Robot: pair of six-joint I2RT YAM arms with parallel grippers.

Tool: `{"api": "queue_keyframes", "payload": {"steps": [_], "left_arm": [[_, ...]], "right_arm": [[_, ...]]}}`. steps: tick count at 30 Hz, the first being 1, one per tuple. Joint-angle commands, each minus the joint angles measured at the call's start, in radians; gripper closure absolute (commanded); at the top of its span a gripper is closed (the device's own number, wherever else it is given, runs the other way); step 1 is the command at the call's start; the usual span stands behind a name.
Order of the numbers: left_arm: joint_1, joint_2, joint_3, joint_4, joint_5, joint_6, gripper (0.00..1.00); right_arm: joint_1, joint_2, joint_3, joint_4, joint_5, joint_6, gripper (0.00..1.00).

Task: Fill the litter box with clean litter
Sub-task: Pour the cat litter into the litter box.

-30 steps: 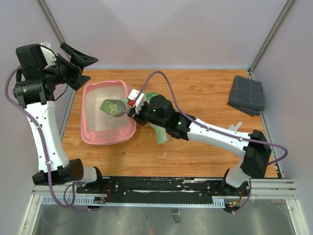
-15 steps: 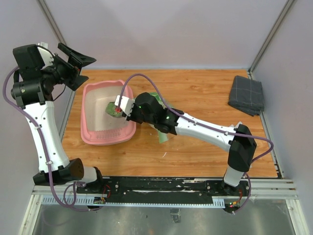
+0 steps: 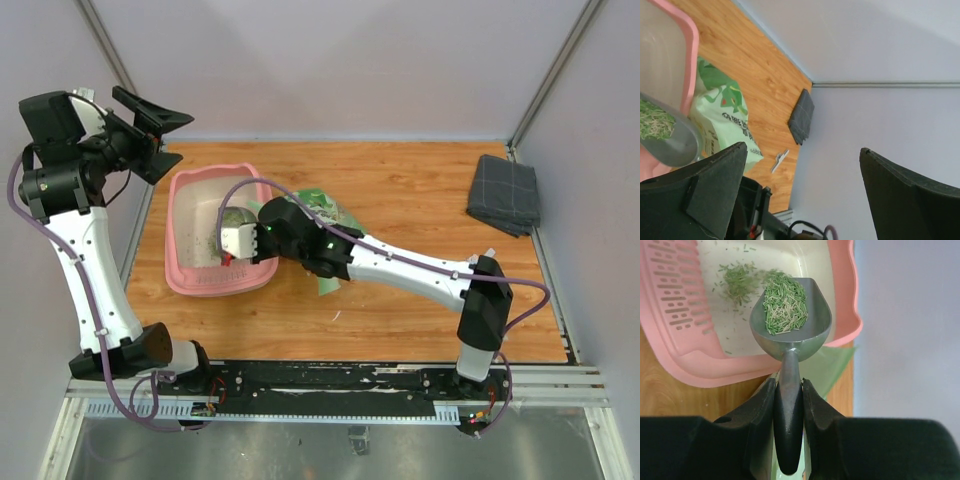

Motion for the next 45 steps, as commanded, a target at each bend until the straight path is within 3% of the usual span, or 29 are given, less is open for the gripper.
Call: {"api": "queue_keyframes", "payload": {"steps": [1, 11, 27, 30, 36, 40, 45], "left_arm": [[0.010, -0.019, -0.052, 0.023, 0.073, 0.004, 0.01], [0.010, -0.024, -0.085, 0.024, 0.128, 0.025, 0.01], [0.010, -0.061, -0.169, -0.011, 0.173, 0.048, 0.01], [0.010, -0.064, -0.189, -0.022, 0.165, 0.049, 0.01], [0.010, -0.063, -0.162, -0.019, 0.140, 0.061, 0.02], [0.010, -0.071, -0.166, -0.003, 0.132, 0.057, 0.08], [0.010, -0.094, -0.199, 0.033, 0.139, 0.048, 0.17]], "right_arm": [[0.093, 0.038, 0.040, -0.013, 0.112, -0.279, 0.99], [0.140, 0.161, 0.119, -0.020, 0.274, -0.549, 0.99], [0.173, 0.220, 0.117, 0.087, 0.411, -0.613, 0.99], [0.173, 0.171, 0.092, 0.112, 0.401, -0.557, 0.99], [0.160, 0.041, 0.067, 0.074, 0.234, -0.261, 0.99], [0.125, -0.066, 0.018, 0.064, 0.078, -0.073, 0.99], [0.072, -0.203, -0.049, 0.050, -0.009, 0.065, 0.99]]}}
